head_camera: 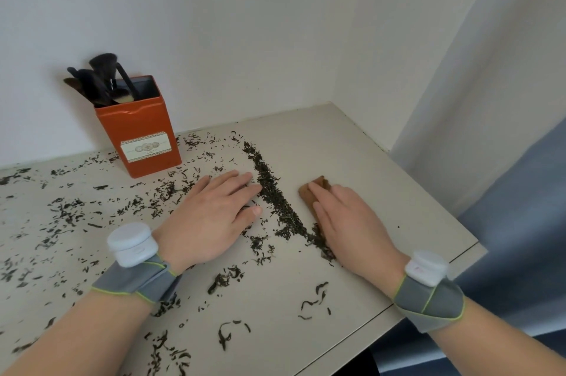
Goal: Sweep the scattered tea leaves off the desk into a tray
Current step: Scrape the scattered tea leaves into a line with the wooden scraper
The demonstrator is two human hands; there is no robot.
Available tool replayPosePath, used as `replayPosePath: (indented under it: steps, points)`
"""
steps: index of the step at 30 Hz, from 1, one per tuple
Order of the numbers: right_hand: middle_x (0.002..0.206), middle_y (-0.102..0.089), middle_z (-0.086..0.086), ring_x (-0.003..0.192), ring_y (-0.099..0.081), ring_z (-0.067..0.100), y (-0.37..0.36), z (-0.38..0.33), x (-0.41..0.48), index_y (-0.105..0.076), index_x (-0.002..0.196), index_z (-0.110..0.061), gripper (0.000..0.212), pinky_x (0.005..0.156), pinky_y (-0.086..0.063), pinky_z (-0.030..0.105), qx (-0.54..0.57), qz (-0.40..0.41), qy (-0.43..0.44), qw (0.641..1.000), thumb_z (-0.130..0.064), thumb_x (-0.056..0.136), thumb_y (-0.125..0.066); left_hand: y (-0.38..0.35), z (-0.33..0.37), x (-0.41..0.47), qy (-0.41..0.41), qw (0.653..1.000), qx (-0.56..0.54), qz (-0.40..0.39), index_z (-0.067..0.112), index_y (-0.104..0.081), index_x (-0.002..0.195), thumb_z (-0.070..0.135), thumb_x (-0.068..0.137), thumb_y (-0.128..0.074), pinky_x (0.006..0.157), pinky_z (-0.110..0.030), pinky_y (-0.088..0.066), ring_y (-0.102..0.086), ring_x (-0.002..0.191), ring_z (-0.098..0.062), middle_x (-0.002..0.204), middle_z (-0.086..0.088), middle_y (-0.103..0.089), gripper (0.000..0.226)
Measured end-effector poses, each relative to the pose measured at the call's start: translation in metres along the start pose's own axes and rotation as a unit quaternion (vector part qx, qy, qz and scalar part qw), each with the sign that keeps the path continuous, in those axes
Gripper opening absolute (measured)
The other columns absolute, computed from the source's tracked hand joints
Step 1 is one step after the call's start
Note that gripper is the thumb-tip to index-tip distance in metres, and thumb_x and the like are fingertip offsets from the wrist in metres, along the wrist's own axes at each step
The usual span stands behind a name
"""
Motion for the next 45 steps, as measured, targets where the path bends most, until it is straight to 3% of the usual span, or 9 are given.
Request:
replayPosePath:
  steps: [6,9,14,20,28,33,39,45]
  points:
    - [0.103,-0.05,-0.008,0.091,-0.046,0.015,-0.005,-0.024,0.007,-0.041,0.152,-0.023,0.052,0.078,-0.044,0.033,0.058,-0.002,0.013,0.998,-0.042,0.107,-0.022,0.001,0.001,0.0,0.005,1.0,-0.001,-0.005,0.04,-0.023,0.161,0.063,0.103,-0.015,0.129,-0.045,-0.004,-0.002,0.158,-0.008,0.171,0.017,-0.012,0.062]
    - [0.101,-0.046,-0.012,0.095,-0.044,0.01,0.009,0.001,0.008,-0.039,0.153,-0.029,0.049,0.08,-0.033,0.027,0.11,0.017,-0.037,0.993,-0.043,0.108,-0.025,0.001,0.001,0.0,0.006,1.0,-0.001,-0.007,0.041,-0.022,0.161,0.063,0.103,-0.015,0.129,-0.046,-0.004,-0.001,0.158,-0.008,0.171,0.017,-0.011,0.062]
    - [0.097,-0.051,-0.008,0.091,-0.046,0.011,0.04,0.069,-0.009,-0.046,0.149,-0.028,0.046,0.074,-0.027,0.025,0.094,0.065,-0.102,0.988,-0.041,0.108,-0.03,0.001,0.0,0.0,0.006,1.0,-0.001,-0.011,0.042,-0.021,0.161,0.064,0.102,-0.013,0.129,-0.044,-0.002,0.001,0.158,-0.007,0.171,0.018,-0.009,0.063]
    - [0.133,-0.057,0.003,0.117,-0.055,0.027,0.037,0.133,-0.054,-0.042,0.152,-0.028,0.049,0.092,-0.038,0.031,0.023,0.019,-0.186,0.982,-0.043,0.108,-0.026,-0.001,-0.001,0.0,0.007,1.0,0.005,-0.016,0.043,-0.017,0.161,0.066,0.102,-0.011,0.129,-0.044,0.0,0.002,0.158,-0.007,0.171,0.019,-0.006,0.064]
    - [0.101,-0.051,0.0,0.091,-0.048,0.022,0.021,0.057,-0.048,-0.046,0.15,-0.017,0.05,0.078,-0.045,0.037,-0.026,0.02,-0.105,0.994,-0.036,0.107,-0.03,0.0,-0.001,0.0,0.004,1.0,0.008,-0.014,0.042,-0.019,0.161,0.065,0.102,-0.011,0.129,-0.045,-0.002,0.0,0.158,-0.008,0.171,0.018,-0.008,0.064]
    - [0.096,-0.049,-0.001,0.084,-0.046,0.022,0.008,-0.004,-0.04,-0.049,0.147,-0.015,0.047,0.07,-0.046,0.036,-0.011,0.017,-0.019,1.0,-0.034,0.107,-0.031,0.0,-0.001,0.0,0.002,1.0,0.007,-0.01,0.041,-0.021,0.161,0.063,0.103,-0.013,0.129,-0.045,-0.003,-0.002,0.158,-0.009,0.171,0.017,-0.011,0.063]
    - [0.097,-0.05,-0.001,0.083,-0.047,0.023,-0.001,-0.04,-0.034,-0.047,0.146,-0.017,0.044,0.072,-0.049,0.04,0.019,0.017,0.025,0.999,-0.033,0.108,-0.031,0.0,0.0,0.0,0.002,1.0,0.007,-0.011,0.04,-0.023,0.161,0.062,0.103,-0.014,0.129,-0.047,-0.005,-0.004,0.158,-0.01,0.17,0.016,-0.013,0.062]
    - [0.099,-0.045,-0.01,0.094,-0.044,0.015,0.01,-0.019,-0.034,-0.042,0.151,-0.024,0.055,0.082,-0.038,0.027,0.105,0.04,-0.038,0.993,-0.046,0.106,-0.02,0.01,0.003,0.002,0.0,1.0,-0.009,-0.016,0.038,-0.029,0.159,0.065,0.101,-0.011,0.128,-0.052,-0.008,-0.009,0.158,-0.014,0.17,0.012,-0.018,0.066]
Point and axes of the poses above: each hand's wrist, its own x-axis towards the middle knuckle, its own y-axis out of the back of the hand, z = x × y, the point moved 7 cm from there along x, towards the middle knuckle
